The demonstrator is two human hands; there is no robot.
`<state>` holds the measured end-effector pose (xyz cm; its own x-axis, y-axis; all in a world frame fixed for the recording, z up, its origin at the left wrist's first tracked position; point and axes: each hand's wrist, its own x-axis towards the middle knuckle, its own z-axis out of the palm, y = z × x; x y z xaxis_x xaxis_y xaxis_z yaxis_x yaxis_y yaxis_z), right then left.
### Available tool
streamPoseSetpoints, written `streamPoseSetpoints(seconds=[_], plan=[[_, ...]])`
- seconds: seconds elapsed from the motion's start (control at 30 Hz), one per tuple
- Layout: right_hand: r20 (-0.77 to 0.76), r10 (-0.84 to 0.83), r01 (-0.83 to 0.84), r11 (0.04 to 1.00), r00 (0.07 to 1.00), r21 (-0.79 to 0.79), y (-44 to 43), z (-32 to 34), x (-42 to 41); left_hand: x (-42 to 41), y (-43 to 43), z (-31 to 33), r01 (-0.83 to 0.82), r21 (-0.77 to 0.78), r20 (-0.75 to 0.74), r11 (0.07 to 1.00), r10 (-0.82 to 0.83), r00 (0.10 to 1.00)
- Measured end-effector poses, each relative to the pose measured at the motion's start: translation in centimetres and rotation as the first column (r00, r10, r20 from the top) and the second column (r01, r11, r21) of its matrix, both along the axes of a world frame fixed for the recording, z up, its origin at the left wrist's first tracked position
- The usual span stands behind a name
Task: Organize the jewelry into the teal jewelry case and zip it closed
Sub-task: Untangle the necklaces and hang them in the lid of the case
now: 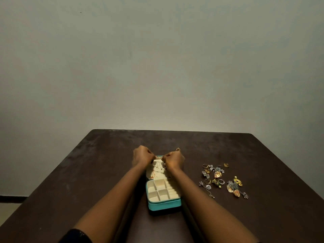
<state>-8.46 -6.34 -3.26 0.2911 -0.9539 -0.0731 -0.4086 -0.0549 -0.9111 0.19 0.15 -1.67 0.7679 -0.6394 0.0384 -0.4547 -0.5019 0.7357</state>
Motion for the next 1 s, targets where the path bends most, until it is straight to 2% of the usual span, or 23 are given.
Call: streamPoseSetpoints(seconds=[0.17,0.3,0.53,0.8,1.0], plan=[[-0.036,-0.024,0.021,0.997,0.999,-0.076,0.4,-1.1,0.5,-1.1,-0.4,-0.2,-0.047,0.167,0.167,0.985,0.019,0.986],[-0.162,0.029,-0.052,0.989,0.986,-0.137,0.6,-1.2,0.7,-1.5,-1.0,-0.2,-0.065,0.279,0.225,0.958,0.001,0.974],[-0.207,0.021,-0.041,0.994,0.978,-0.097,1.0,-0.5,0.2,-1.4,-1.3,0.4,-0.084,0.353,0.175,0.932,0.023,0.984],[-0.177,0.023,-0.032,0.998,0.984,-0.046,1.7,0.5,-0.6,-1.4,-0.2,1.4,-0.030,0.426,0.029,0.904,0.019,0.999],[-0.137,0.057,-0.060,0.998,0.989,-0.020,2.2,0.9,-1.3,-1.2,0.3,1.7,-0.035,0.407,0.042,0.913,0.019,0.999]])
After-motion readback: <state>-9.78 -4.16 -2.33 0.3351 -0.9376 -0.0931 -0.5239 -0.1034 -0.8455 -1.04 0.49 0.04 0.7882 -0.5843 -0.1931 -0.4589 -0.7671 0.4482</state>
